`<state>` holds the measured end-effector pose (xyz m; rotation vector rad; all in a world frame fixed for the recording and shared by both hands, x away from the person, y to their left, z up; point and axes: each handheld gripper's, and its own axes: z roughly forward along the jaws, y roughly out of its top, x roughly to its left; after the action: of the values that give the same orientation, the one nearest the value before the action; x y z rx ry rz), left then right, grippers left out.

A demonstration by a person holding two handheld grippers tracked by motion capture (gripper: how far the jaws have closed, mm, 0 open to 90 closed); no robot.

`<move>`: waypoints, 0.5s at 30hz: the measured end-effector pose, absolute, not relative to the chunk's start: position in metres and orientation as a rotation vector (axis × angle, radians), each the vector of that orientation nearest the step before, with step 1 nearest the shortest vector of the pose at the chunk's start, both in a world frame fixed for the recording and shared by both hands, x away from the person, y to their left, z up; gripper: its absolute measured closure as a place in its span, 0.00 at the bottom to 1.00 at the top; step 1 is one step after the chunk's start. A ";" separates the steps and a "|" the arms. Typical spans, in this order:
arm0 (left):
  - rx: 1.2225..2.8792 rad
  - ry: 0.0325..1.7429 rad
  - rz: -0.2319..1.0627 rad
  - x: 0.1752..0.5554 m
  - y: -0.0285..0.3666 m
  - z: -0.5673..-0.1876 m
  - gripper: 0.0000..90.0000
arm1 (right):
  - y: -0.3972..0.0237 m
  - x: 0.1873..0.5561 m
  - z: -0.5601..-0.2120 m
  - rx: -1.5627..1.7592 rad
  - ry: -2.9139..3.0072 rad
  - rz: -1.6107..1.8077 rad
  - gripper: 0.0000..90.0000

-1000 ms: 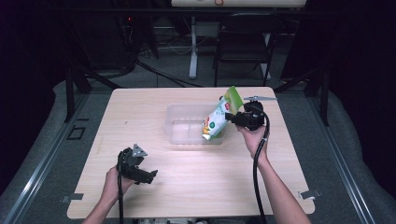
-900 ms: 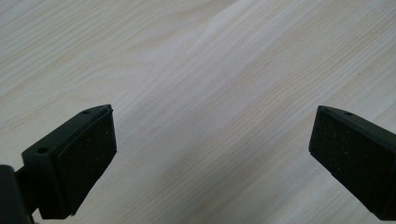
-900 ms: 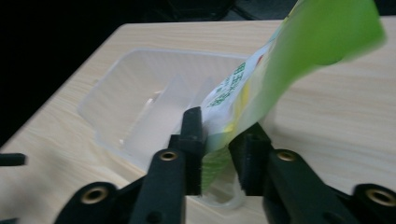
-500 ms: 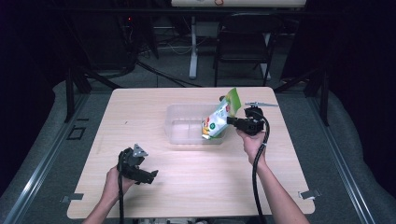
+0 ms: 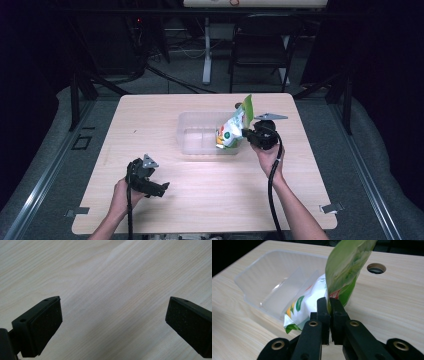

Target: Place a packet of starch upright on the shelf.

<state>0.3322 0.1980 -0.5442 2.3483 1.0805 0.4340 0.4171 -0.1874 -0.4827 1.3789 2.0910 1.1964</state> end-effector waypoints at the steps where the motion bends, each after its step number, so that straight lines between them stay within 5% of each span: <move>1: 2.349 1.079 0.435 0.332 0.198 -0.544 0.01 | -0.185 0.417 -0.484 1.364 2.092 1.186 0.97; 9: 2.349 1.082 0.440 0.332 0.198 -0.544 0.01 | -0.184 0.416 -0.486 1.338 2.109 1.154 0.95; 15: 2.346 1.083 0.443 0.332 0.199 -0.544 0.01 | -0.194 0.416 -0.476 1.358 2.090 1.246 0.65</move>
<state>0.3319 0.1989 -0.5438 2.3458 1.0833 0.4427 0.4162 -0.1944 -0.4763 1.3582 2.0902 1.2463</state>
